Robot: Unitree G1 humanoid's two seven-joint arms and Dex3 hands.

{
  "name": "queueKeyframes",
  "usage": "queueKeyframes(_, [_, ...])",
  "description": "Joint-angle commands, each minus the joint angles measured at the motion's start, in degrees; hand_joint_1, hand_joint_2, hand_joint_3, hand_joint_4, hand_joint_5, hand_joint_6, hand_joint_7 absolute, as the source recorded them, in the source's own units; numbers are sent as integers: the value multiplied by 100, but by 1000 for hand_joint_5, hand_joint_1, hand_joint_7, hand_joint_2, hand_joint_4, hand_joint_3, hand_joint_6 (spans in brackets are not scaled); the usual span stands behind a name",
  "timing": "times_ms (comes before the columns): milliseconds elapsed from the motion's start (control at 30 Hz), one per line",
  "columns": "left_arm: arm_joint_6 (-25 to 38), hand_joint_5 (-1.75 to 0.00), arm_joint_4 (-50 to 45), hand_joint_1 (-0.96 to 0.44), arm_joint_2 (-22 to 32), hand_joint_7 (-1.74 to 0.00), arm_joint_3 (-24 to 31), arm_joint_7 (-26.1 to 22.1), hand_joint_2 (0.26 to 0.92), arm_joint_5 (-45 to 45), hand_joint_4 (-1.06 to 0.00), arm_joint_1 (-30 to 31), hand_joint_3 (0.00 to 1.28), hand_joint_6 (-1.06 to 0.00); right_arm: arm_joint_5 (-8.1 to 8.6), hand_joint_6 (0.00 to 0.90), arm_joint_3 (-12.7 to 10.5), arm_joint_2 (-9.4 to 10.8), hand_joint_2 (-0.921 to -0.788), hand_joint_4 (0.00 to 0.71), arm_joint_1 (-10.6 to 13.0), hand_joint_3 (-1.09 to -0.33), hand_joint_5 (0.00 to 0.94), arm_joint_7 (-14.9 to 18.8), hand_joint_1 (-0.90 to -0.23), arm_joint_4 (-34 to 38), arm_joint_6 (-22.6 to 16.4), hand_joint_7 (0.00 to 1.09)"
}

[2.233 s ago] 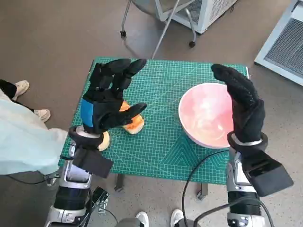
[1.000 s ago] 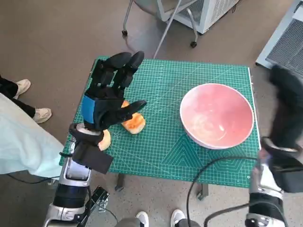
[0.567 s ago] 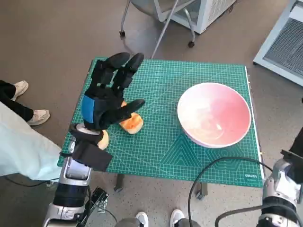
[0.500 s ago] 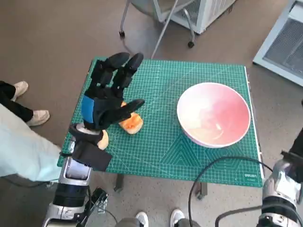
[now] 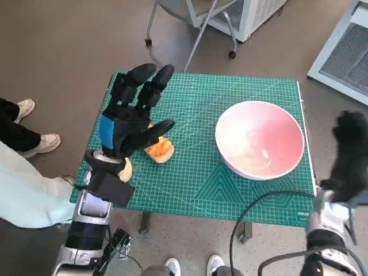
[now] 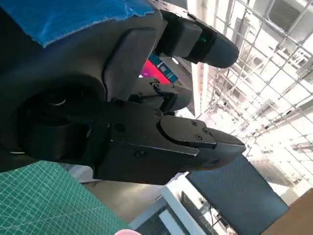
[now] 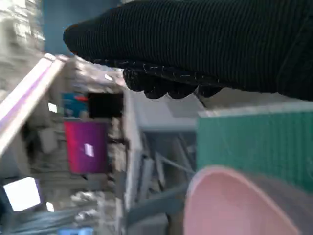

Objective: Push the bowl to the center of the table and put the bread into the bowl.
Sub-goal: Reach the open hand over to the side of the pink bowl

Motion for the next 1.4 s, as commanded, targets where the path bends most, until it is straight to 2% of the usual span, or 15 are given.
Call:
queueKeyframes(33, [-61,-221,45,-128,106,-749,53,-6,916,-58,-282,-76,86,-154,1,-1,65,164,-921,263,-123,-917,1,68,-479,223,330,655])
queueKeyframes(133, [-62,-219,15,-136,130,-744,67,12,918,-43,-285,-46,83,-156,-41,-1,114,207,-921,256,-198,-918,0,50,-480,273,427,645])
queueKeyframes(300, [-99,-212,-38,-152,196,-731,123,10,921,-92,-288,10,83,-158,24,0,123,309,-921,245,-394,-925,0,153,-474,360,669,651])
queueKeyframes(600, [-134,-187,-220,-169,250,-695,196,37,921,-71,-299,114,93,-172,115,-1,77,477,-921,252,-730,-914,7,228,-510,419,1048,657])
queueKeyframes(967, [-134,-157,-432,-171,282,-661,288,109,921,24,-314,242,98,-191,43,8,116,638,-921,254,-1122,-907,6,191,-515,520,1399,673])
queueKeyframes(1400, [-158,-143,-507,-170,338,-653,364,149,921,87,-325,341,103,-204,-73,1,225,890,-921,286,-1469,-915,20,102,-512,581,1585,701])
